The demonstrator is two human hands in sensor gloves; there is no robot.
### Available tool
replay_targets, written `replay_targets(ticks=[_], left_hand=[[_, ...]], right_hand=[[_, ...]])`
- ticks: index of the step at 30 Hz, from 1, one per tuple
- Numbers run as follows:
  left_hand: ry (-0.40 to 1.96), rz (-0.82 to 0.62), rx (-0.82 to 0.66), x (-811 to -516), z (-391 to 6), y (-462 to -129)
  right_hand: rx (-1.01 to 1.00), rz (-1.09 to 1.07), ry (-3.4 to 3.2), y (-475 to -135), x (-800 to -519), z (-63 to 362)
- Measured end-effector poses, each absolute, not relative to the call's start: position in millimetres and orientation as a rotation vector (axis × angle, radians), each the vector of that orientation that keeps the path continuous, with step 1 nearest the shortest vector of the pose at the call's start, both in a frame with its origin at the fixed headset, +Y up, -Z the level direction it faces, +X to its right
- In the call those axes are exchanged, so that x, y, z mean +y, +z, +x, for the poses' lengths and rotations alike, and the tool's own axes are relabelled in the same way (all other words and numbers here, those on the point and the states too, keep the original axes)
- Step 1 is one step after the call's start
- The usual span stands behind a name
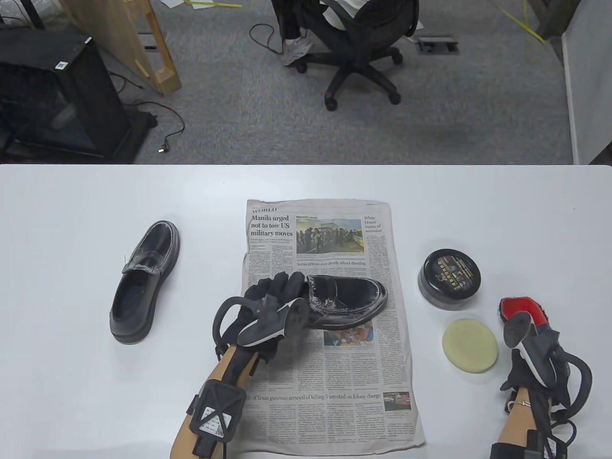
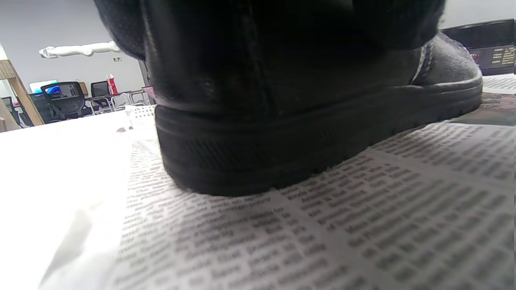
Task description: Dip and apply leather care cream with polishing sponge on shoes
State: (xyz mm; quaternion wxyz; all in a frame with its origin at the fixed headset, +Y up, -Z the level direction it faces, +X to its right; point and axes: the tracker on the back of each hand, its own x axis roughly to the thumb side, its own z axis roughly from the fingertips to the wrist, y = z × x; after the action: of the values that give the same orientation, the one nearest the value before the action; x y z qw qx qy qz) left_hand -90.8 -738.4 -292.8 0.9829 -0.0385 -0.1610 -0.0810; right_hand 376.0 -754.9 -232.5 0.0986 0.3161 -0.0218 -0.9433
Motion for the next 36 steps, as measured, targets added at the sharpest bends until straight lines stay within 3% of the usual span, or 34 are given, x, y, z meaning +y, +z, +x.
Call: replay_targets(ticks=[5,8,11,14,18,23,26,28,33,36], left_hand=[[-0.122,-0.061,-0.336,-739.7,-94.3,-293.4],[-0.077,-0.068,-0.332,-737.6,-97.8,-296.3],[-0.003,-0.061,-0.319,-736.9,-104.3,-300.9],[0.018,-0.070,-0.314,-736.5,-107.5,-303.8],[-0.008,-0.062,-0.316,-737.3,-106.5,-304.0],[0.011,-0.073,-0.329,-740.8,-108.2,-305.0],[0.024,-0.078,-0.321,-742.3,-110.7,-306.5],[0.034,-0.073,-0.320,-743.0,-111.2,-306.4],[-0.021,-0.055,-0.276,-743.6,-108.3,-306.6],[-0.045,-0.061,-0.270,-743.9,-106.3,-306.7]], right_hand=[[0.176,0.858,-2.806,-225.4,-729.1,361.7],[0.381,0.675,-2.833,-224.1,-704.9,333.0],[0.610,0.341,-2.962,-223.9,-684.2,288.0],[0.691,-0.009,-3.011,-232.5,-681.4,229.5],[0.584,-0.375,-3.136,-254.1,-694.6,154.4],[0.193,-0.728,-3.366,-282.3,-718.5,82.0],[0.020,-0.685,-3.356,-300.7,-731.9,66.4],[0.058,-0.587,-3.296,-308.8,-735.3,70.2],[0.029,-0.263,-3.192,-319.8,-746.4,112.9],[0.041,-0.271,-3.136,-308.6,-747.6,129.8]])
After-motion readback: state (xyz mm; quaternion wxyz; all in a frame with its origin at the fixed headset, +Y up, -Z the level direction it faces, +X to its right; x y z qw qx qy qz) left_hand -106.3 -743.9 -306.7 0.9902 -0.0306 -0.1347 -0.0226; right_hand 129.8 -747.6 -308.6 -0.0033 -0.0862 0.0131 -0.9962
